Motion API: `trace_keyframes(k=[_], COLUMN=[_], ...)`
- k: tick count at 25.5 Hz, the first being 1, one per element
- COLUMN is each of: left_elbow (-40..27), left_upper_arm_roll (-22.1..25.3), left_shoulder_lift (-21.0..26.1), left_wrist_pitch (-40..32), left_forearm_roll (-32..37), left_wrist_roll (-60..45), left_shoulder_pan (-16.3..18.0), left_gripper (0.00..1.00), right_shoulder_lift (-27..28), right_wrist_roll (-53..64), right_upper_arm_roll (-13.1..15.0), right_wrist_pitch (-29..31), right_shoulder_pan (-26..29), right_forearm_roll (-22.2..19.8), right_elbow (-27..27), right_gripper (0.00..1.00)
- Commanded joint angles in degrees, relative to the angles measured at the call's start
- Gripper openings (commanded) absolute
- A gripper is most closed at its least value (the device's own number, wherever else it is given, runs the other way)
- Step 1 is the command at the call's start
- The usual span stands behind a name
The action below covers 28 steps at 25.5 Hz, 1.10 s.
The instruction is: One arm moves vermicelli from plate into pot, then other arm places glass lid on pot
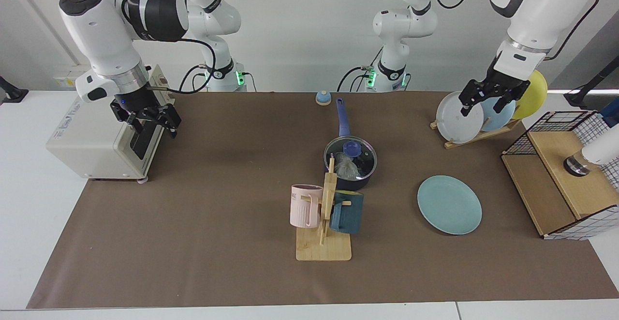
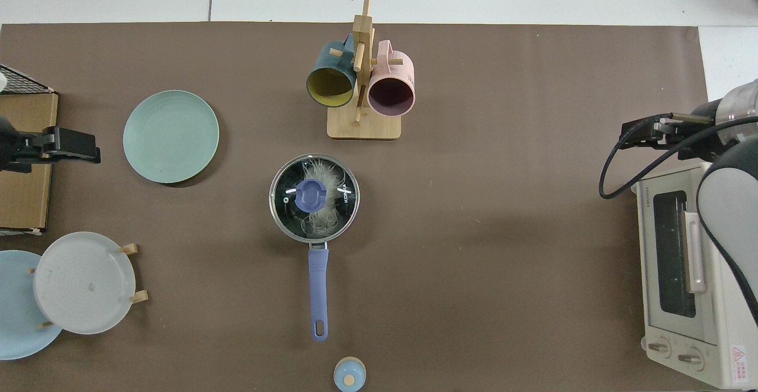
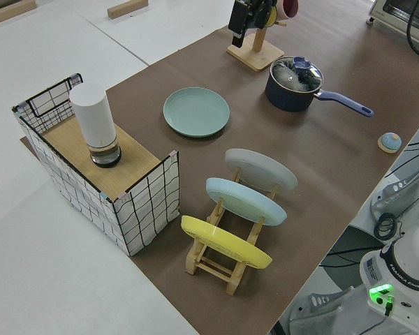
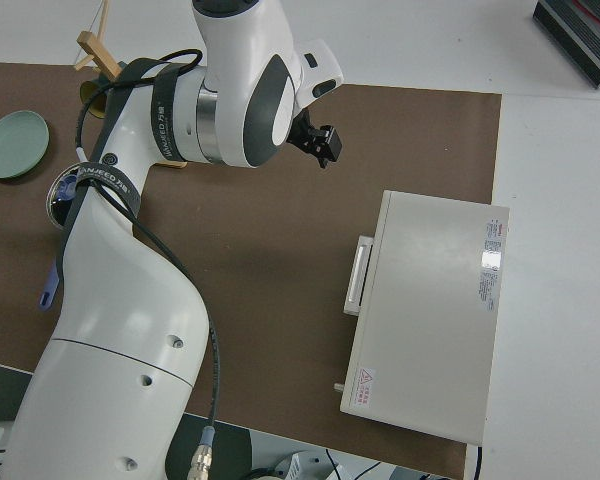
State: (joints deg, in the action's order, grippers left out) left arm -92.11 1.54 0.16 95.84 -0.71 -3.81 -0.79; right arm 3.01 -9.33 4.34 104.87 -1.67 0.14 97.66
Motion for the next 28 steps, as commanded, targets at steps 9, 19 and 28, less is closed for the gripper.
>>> trace_keyframes(k=[9,19,28], left_elbow=[0.1,0.0,0.1], left_upper_arm_roll=[0.7,0.7,0.7], left_shoulder_lift=[-0.6,-0.7,-0.6], left_wrist_pitch=[-1.1,-1.2,-1.1], left_forearm_roll=[-0.3,-0.3,-0.3], left_wrist_roll=[0.6,0.6,0.6], left_shoulder_pan=[-0.8,-0.8,-0.7], left_gripper=[1.0,1.0,1.0], right_shoulder_lift=[0.1,0.2,0.2], right_wrist_roll=[2.0,2.0,2.0], right_upper_arm_roll=[-0.7,-0.7,-0.7], right_wrist_pitch=[0.4,0.4,0.4], right_shoulder_pan=[0.6,0.9,0.8], right_forearm_roll=[-3.2,-3.0,-2.9], right_elbow=[-0.1,-0.2,-0.2], right_gripper=[1.0,1.0,1.0])
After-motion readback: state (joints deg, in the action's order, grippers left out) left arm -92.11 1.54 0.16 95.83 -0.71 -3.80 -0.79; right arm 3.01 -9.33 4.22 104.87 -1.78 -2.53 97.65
